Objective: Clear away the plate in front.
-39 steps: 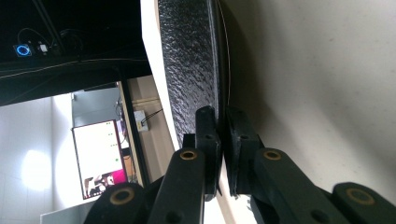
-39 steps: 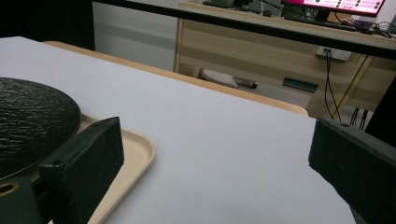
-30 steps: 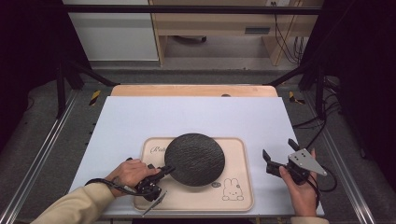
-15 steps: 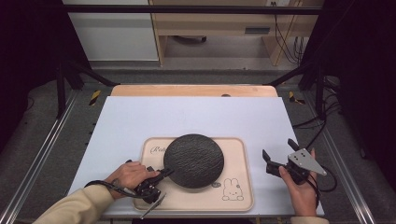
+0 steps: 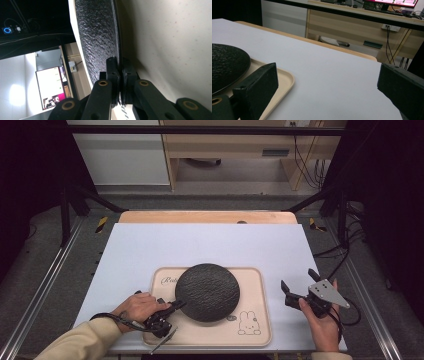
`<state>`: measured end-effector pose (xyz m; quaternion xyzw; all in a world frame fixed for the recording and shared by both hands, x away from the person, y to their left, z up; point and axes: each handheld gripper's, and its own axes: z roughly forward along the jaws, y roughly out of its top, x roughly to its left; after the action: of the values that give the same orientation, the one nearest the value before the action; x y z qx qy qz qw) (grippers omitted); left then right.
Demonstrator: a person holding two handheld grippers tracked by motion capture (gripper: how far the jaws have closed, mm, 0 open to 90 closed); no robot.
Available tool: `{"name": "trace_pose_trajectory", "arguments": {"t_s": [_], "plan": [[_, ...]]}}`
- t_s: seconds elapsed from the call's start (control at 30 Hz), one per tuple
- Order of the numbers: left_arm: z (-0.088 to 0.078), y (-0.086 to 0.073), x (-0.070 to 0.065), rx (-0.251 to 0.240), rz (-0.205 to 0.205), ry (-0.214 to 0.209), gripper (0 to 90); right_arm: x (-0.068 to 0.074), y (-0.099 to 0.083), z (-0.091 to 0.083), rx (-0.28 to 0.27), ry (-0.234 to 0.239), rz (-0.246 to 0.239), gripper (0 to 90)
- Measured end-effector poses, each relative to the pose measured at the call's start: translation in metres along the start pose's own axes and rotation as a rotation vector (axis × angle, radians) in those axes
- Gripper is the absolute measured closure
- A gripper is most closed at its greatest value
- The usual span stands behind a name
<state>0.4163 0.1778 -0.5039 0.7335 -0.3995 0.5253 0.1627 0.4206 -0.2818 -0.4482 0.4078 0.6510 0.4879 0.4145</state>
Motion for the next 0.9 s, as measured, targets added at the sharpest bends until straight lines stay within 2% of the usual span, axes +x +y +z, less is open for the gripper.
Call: {"name": "trace_pose_trajectory", "arguments": {"t_s": [0.6,0.63,0.77,0.9], "plan": [[0.0021,-0.0012,-0.0033,-0.024,-0.012,-0.013,84.3,-0.0010,0.0004,-0.0009,-0.004,-0.002,0.005,3.7],[0.0012,-0.0013,-0.0016,-0.014,0.011,-0.012,83.6,-0.0010,0.0004,-0.0009,-0.004,-0.002,0.005,3.6],[0.0018,-0.0022,-0.0015,-0.028,-0.005,-0.004,78.8,-0.0013,0.0005,-0.0012,-0.001,-0.002,0.006,3.7],[0.0020,-0.0047,-0.0003,-0.020,-0.006,-0.004,75.2,-0.0016,0.0007,-0.0014,-0.005,-0.003,0.004,3.7]]}}
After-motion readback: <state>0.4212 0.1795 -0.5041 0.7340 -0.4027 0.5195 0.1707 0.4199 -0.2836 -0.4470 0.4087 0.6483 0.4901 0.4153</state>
